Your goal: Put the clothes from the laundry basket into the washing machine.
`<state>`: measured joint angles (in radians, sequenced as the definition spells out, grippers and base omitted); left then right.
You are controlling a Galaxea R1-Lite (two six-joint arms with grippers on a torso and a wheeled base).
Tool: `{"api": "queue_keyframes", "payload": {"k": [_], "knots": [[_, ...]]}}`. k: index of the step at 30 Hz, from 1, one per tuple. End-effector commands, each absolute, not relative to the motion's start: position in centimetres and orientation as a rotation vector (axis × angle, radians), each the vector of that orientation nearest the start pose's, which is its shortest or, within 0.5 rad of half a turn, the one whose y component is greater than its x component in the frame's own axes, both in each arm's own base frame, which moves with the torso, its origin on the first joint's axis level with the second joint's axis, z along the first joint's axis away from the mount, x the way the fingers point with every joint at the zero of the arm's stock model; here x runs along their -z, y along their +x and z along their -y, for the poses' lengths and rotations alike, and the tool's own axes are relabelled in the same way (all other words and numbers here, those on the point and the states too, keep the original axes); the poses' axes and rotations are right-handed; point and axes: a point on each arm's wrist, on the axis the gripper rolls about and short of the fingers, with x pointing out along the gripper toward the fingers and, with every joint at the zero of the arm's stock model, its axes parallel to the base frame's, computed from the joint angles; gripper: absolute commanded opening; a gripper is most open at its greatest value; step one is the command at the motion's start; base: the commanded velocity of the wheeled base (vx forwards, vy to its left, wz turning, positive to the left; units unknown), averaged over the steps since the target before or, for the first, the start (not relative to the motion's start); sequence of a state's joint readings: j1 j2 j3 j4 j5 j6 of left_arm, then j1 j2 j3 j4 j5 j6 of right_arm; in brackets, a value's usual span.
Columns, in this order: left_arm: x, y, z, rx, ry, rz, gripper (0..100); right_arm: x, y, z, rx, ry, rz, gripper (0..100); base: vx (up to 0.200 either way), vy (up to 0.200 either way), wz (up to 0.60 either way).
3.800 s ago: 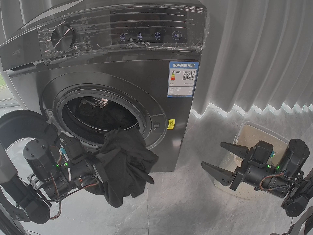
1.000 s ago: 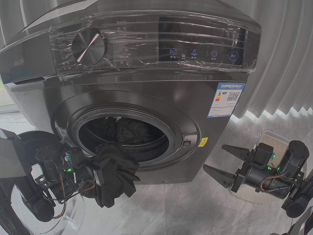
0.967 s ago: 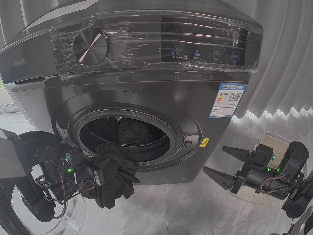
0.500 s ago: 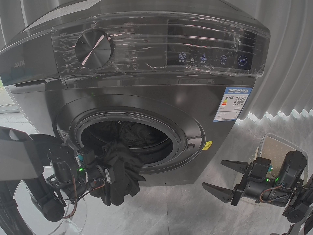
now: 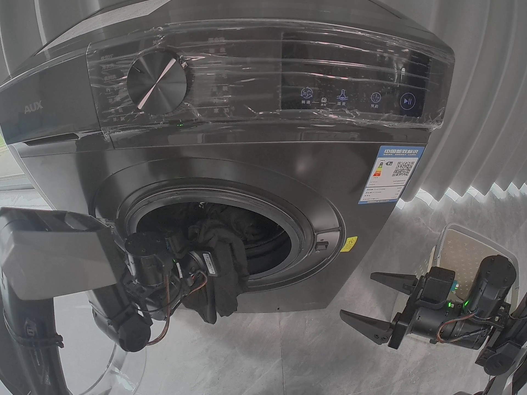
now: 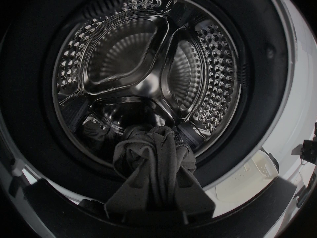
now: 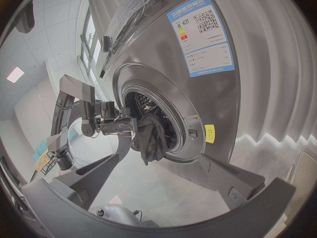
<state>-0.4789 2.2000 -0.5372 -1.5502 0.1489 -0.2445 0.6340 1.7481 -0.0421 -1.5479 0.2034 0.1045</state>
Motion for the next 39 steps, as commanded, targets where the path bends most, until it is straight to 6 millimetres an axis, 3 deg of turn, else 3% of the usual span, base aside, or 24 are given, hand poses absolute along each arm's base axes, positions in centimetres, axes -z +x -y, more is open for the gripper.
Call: {"api": "queue_keyframes", "payload": {"k": [1, 16, 29, 35, 39], "knots": [[-2.5, 32.8, 17.0, 0.303, -0.227, -0.143, 0, -9.7, 16.3, -12.6, -0.828, 0.064, -0.198, 100, 0.000, 0.000, 0.00], [-5.0, 39.4, 18.7, 0.297, -0.322, 0.104, 0, -9.6, 16.3, -12.6, -0.830, 0.063, -0.202, 100, 0.000, 0.000, 0.00], [-7.6, 44.8, 17.4, 0.226, -0.349, 0.241, 0, -9.4, 16.2, -12.7, -0.838, 0.061, -0.211, 100, 0.000, 0.000, 0.00], [-6.8, 45.6, 17.5, 0.217, -0.344, 0.232, 0, -9.4, 16.2, -12.7, -0.838, 0.060, -0.214, 100, 0.000, 0.000, 0.00], [-7.5, 46.5, 17.4, 0.207, -0.353, 0.276, 0, -9.4, 16.2, -12.7, -0.838, 0.060, -0.212, 100, 0.000, 0.000, 0.00]]}}
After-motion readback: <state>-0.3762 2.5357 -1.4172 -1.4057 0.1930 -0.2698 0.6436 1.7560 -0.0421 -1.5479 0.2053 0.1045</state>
